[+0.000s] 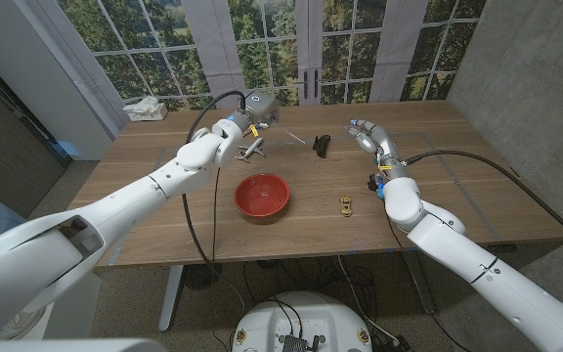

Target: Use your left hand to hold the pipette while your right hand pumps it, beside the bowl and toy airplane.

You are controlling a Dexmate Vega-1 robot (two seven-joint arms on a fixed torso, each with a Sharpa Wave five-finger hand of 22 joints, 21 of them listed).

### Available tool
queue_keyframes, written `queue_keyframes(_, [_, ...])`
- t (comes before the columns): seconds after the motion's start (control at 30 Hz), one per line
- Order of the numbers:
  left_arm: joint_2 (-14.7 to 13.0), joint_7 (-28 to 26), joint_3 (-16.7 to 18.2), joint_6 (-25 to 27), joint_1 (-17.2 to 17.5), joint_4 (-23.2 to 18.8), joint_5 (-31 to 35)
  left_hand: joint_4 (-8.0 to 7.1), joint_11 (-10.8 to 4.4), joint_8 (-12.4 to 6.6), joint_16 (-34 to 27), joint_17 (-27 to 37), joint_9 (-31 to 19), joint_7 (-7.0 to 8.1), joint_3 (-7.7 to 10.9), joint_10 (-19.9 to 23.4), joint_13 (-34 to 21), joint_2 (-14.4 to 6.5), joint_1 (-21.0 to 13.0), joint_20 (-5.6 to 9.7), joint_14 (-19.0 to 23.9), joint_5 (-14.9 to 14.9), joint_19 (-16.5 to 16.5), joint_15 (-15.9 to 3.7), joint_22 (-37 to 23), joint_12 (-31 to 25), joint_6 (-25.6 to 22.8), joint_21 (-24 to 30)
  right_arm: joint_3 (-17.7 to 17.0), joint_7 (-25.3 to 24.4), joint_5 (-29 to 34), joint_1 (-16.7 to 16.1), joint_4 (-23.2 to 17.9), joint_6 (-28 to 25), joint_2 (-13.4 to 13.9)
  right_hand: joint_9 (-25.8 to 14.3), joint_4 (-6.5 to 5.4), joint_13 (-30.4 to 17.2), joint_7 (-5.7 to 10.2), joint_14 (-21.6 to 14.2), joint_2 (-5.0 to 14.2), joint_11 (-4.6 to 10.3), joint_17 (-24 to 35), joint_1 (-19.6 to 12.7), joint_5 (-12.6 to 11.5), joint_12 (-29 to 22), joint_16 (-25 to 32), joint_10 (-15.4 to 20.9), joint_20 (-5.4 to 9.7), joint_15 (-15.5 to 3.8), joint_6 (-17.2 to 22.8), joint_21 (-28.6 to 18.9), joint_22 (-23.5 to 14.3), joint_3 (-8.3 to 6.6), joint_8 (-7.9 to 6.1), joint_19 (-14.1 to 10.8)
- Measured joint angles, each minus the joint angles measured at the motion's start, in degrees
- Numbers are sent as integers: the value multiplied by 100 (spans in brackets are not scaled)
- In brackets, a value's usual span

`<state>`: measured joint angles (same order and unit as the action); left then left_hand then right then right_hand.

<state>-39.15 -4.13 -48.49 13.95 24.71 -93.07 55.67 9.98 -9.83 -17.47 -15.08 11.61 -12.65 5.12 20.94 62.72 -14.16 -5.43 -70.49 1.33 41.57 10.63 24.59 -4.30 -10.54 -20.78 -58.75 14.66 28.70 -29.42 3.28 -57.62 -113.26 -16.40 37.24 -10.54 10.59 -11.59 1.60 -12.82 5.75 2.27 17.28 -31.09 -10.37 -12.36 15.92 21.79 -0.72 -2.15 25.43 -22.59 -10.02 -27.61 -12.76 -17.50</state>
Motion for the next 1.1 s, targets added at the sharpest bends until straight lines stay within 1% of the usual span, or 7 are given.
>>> queue_keyframes(0.2, [-16,99,14,-33,-34,-70,89,9,0,0,0,0,1,21,-23,0,0,-7,-7,0,0,0,0,0,0,5,-21,0,115,-1,226,70,-47,-160,-19,0,0,0,-9,0,-57,-24,8,-64,0,0,0,24,-61,0,39,0,0,0,0,-61])
queue_keyframes(0.27, [-17,159,14,-48,-54,-96,135,9,0,0,0,-1,1,21,-23,0,0,-7,-7,23,0,0,23,0,0,16,-21,0,162,3,309,102,-62,-218,-25,-22,0,-23,-26,0,-2,-63,16,-123,0,0,0,63,-65,0,56,0,0,0,0,-64])
queue_keyframes(0.3, [-17,170,14,-51,-60,-103,145,9,0,0,0,-1,1,21,-23,0,0,-7,-7,23,0,-1,23,0,0,17,-21,0,172,5,320,108,-66,-226,-26,-28,-1,-27,-26,1,-66,-63,16,-187,0,0,0,63,-83,0,56,0,0,1,0,-83])
queue_keyframes(0.63, [3,425,14,-128,-171,-183,333,8,0,0,28,-1,2,21,-24,0,0,0,-14,22,0,-1,22,0,0,-2,-20,0,317,152,557,218,-118,-405,-28,-27,-35,-28,-79,-61,-136,-84,40,-256,21,0,43,83,-143,0,109,41,1,35,0,-143])
queue_keyframes(0.9, [48,587,-4,-199,-256,-206,430,-7,0,0,27,-2,3,21,-55,0,0,1,-13,22,0,-2,22,0,0,-2,-20,0,419,319,717,301,-178,-561,-5,-27,-63,-27,-87,-61,-137,-96,43,-257,42,0,43,71,-187,0,117,75,1,112,0,-140])
queue_keyframes(0.97, [54,640,-8,-216,-268,-206,451,-7,0,0,27,-2,2,20,-55,0,0,1,-13,36,0,-3,6,0,0,-2,-20,0,462,369,755,339,-192,-609,6,-27,-88,-27,-88,-46,-213,-96,42,-333,42,0,43,71,-187,-15,117,88,1,136,0,-140])
queue_keyframes(1.1, [90,708,-29,-244,-320,-206,487,-7,0,0,27,-2,-8,20,-55,0,0,1,-13,43,0,-5,-1,0,0,-2,-20,0,506,450,808,385,-209,-676,17,-27,-109,-27,-109,-16,-212,-100,70,-330,42,0,43,67,-192,-1,139,88,1,164,0,-135])
